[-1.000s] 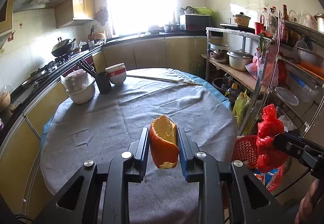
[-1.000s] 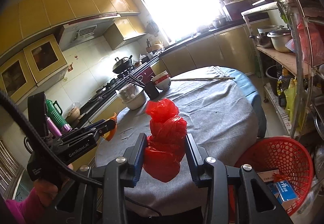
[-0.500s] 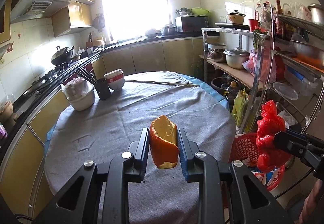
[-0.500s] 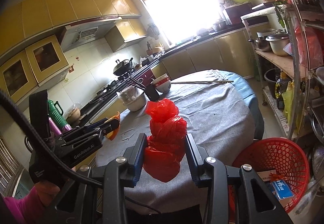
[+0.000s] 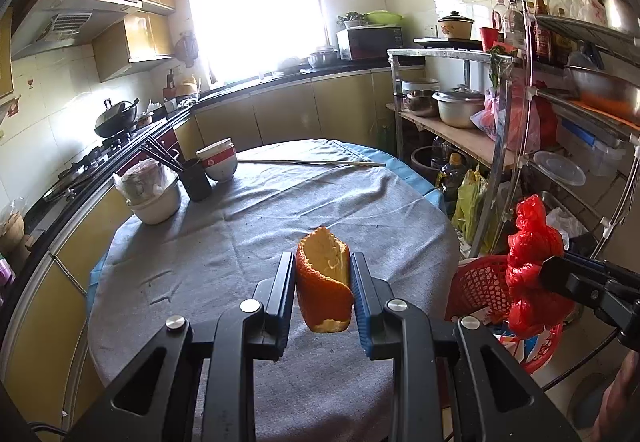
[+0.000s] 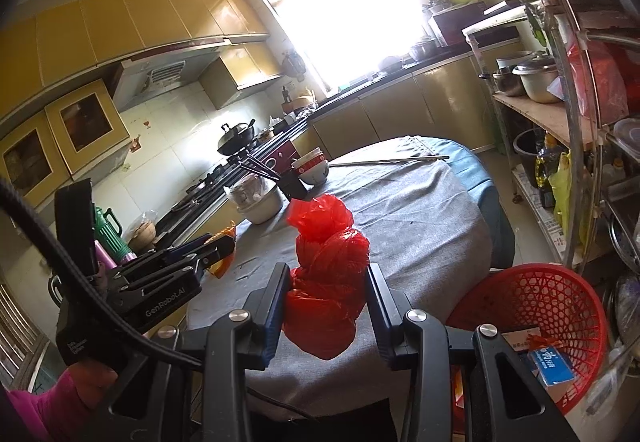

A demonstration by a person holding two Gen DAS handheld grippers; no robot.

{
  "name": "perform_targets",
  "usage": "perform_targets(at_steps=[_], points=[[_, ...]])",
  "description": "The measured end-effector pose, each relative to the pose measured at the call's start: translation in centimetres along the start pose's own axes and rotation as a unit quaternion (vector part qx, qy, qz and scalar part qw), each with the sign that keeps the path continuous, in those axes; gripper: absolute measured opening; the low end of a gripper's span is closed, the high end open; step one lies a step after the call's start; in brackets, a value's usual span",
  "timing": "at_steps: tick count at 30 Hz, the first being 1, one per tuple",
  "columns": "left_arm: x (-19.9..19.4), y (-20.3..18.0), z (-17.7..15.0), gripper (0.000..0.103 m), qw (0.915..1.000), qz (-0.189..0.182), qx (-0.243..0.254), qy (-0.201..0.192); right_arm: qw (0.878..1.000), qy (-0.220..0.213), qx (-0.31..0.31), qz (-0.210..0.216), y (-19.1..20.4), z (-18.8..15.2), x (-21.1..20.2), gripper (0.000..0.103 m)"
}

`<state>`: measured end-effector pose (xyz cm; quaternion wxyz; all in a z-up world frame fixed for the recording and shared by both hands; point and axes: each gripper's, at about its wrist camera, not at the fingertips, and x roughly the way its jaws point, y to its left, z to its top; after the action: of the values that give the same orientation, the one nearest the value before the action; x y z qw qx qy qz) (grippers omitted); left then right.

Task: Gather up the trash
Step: 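Carry the orange peel with the left tool while the right tool carries the red bag to the basket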

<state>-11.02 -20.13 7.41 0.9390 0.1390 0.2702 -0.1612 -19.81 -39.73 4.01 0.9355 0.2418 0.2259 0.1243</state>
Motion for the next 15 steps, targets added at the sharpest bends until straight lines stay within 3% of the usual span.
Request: perform_targets(at_steps=[15], points=[[0.3, -2.3, 0.1, 0.028, 0.9997, -0.005, 0.026, 0.002, 0.999, -0.011, 0.029, -0.013, -2.2, -0.6, -1.8, 0.041]])
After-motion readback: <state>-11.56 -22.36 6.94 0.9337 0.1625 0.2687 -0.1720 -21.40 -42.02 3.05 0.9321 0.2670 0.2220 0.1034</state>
